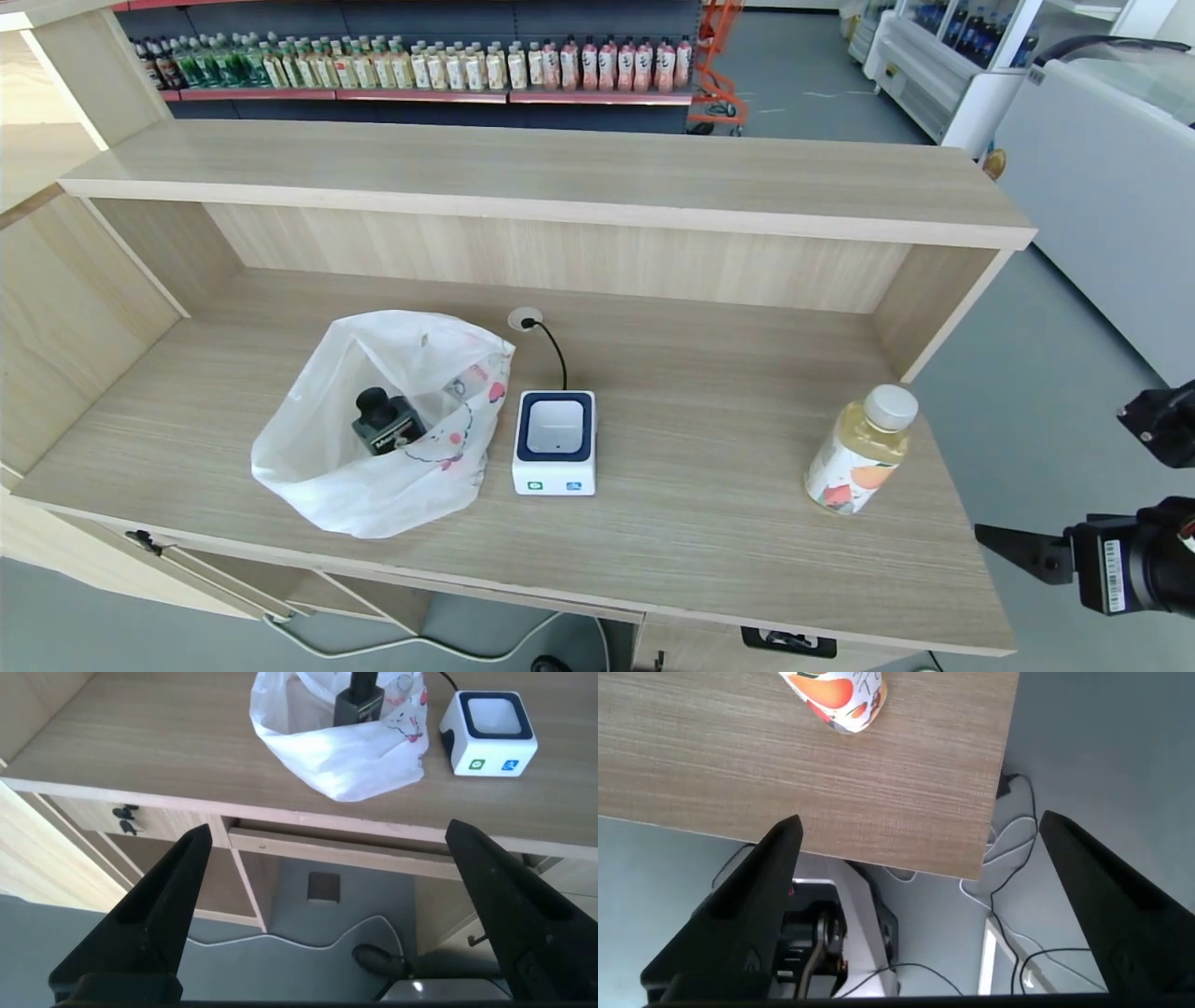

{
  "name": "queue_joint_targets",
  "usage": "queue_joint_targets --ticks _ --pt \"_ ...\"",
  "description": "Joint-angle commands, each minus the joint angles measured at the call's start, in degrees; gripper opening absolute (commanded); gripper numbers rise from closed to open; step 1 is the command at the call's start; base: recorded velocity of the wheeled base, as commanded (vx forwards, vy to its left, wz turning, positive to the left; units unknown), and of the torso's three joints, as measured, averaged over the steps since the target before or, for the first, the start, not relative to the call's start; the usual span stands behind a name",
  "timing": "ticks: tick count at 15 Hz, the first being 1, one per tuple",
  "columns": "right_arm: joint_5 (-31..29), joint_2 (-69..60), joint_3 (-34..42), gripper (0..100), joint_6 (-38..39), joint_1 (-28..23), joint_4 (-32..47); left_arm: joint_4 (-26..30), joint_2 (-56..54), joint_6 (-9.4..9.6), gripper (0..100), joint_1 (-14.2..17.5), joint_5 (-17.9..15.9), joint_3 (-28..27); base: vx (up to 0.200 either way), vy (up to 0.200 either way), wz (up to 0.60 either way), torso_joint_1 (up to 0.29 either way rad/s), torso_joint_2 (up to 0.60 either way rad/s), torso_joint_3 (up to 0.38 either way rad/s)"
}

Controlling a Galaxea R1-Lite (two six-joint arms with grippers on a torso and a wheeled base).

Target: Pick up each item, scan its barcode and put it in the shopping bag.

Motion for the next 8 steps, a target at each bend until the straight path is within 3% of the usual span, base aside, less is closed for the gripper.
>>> queue_joint_targets --ticks 1,5,8 --pt "-0.01 3.33 -0.03 100 0.74 1.85 -0.21 0.0 -0.02 -0.01 100 0.07 0.0 0.0 0.0 0.0 0.0 0.0 0.0 0.0" --pt "-0.63 13.88 0.32 100 4.08 6.07 -14.8 0.0 -0.02 -0.01 100 0.07 0.0 0.0 0.0 0.0 0.0 0.0 0.0 0.0" --pt "-3.26 16.6 3.13 100 7.07 10.64 -20.25 0.0 -0.02 -0.01 100 0.07 0.0 0.0 0.0 0.0 0.0 0.0 0.0 0.0"
